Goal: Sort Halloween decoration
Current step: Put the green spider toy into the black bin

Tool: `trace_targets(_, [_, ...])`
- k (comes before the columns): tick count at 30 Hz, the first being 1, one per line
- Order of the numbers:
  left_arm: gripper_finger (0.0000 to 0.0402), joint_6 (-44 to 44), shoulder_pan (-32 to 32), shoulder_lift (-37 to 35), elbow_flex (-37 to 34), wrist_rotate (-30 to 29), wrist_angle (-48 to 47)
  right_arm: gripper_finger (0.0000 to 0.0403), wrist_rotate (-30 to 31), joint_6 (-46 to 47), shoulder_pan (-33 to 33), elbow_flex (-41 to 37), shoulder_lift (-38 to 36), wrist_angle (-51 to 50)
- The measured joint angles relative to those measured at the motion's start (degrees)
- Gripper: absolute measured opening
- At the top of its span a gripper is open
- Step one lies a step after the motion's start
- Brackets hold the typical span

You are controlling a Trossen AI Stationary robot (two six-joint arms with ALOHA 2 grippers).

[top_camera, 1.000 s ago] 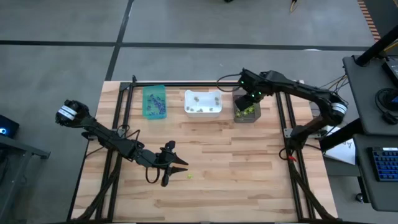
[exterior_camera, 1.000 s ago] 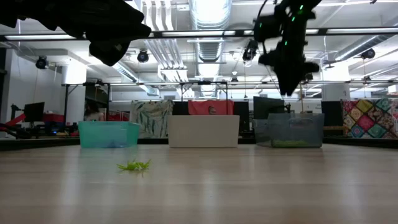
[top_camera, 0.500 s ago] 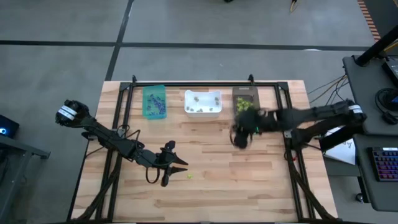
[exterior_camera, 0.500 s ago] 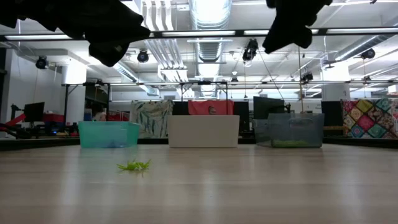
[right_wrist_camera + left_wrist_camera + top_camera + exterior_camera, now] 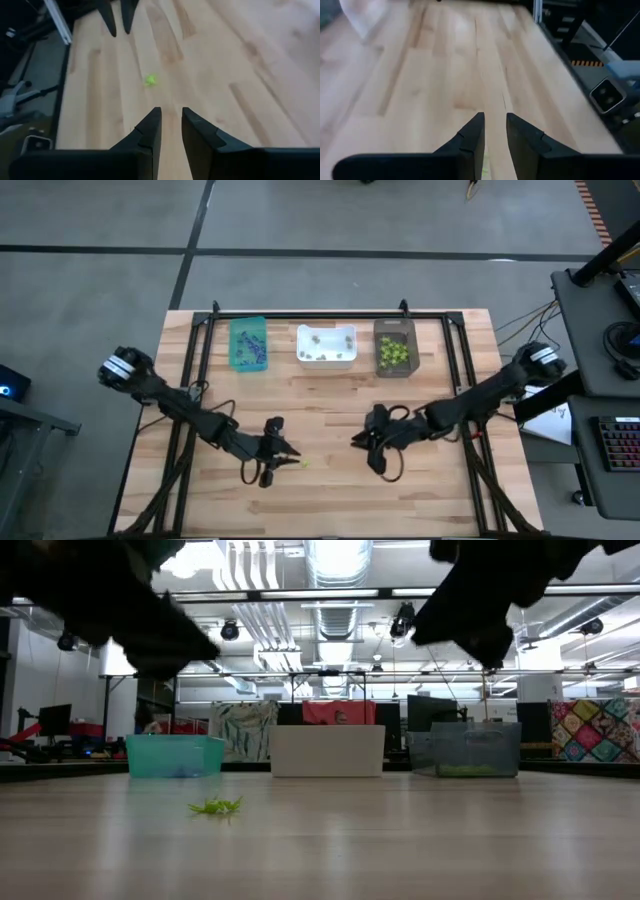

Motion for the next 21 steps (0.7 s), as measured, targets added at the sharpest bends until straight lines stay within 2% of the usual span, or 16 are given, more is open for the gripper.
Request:
trace_targets(5, [0.0040, -3.6, -0.3, 8.2, 0.0, 0.0, 4.5, 0.0063, 0.0, 5.9, -0.1, 2.5, 7.2, 1.0])
trace_targets(9, [0.0036, -5.8, -0.3, 12.3, 0.1, 0.0, 6.9, 0.0071, -0.1, 9.9, -0.2, 5.2, 12.2, 0.8])
trace_targets(21, [0.0035, -9.0, -0.4, 16.0, 0.1, 2.6, 7.6, 0.0142, -2.3, 9.9, -1.3, 16.1, 25.2, 0.7])
